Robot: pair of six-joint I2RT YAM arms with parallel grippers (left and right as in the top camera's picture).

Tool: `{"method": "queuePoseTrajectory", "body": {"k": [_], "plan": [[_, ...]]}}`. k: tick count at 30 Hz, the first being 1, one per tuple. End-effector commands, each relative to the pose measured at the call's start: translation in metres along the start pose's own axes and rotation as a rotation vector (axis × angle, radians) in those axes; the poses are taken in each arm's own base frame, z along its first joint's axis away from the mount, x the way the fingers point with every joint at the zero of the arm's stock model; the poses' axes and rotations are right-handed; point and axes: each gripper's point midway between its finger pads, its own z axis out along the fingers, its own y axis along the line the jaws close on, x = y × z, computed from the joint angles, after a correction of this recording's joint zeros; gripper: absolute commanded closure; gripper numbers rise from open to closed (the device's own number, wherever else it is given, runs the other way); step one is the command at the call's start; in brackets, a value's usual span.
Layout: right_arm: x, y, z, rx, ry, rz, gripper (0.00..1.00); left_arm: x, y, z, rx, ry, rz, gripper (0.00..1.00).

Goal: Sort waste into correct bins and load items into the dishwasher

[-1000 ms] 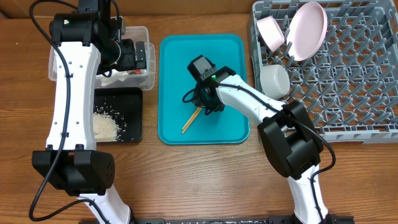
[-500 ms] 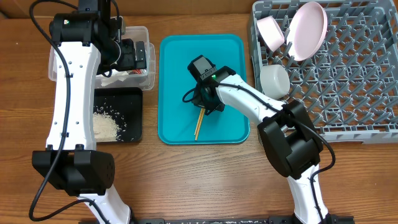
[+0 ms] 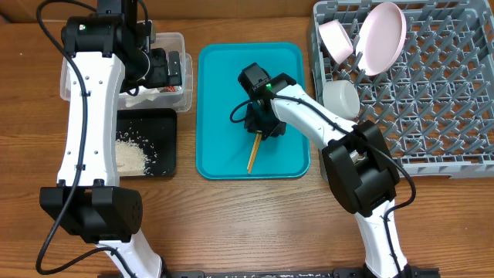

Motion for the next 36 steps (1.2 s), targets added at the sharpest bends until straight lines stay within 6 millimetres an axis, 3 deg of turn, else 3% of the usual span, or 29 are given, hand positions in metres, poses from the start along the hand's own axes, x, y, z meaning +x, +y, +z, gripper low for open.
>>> {"method": "queuePoseTrajectory", "body": {"k": [1, 9, 20, 36], "plan": [[0.002, -0.009, 0.017, 0.043, 0.021, -0.039, 0.59, -0.003, 0.0, -0.005, -0.004, -0.019, 0.022, 0.0], [-0.005, -0.017, 0.016, 0.091, -0.015, -0.039, 0.56, -0.003, 0.0, -0.005, -0.004, -0.019, 0.021, 0.0], [-0.04, -0.015, -0.017, 0.127, -0.131, -0.04, 0.5, -0.003, 0.0, -0.005, -0.004, -0.019, 0.021, 0.0], [-0.041, -0.025, -0.02, 0.143, -0.125, 0.035, 0.49, -0.003, 0.0, -0.005, -0.004, -0.019, 0.021, 0.0]]}}
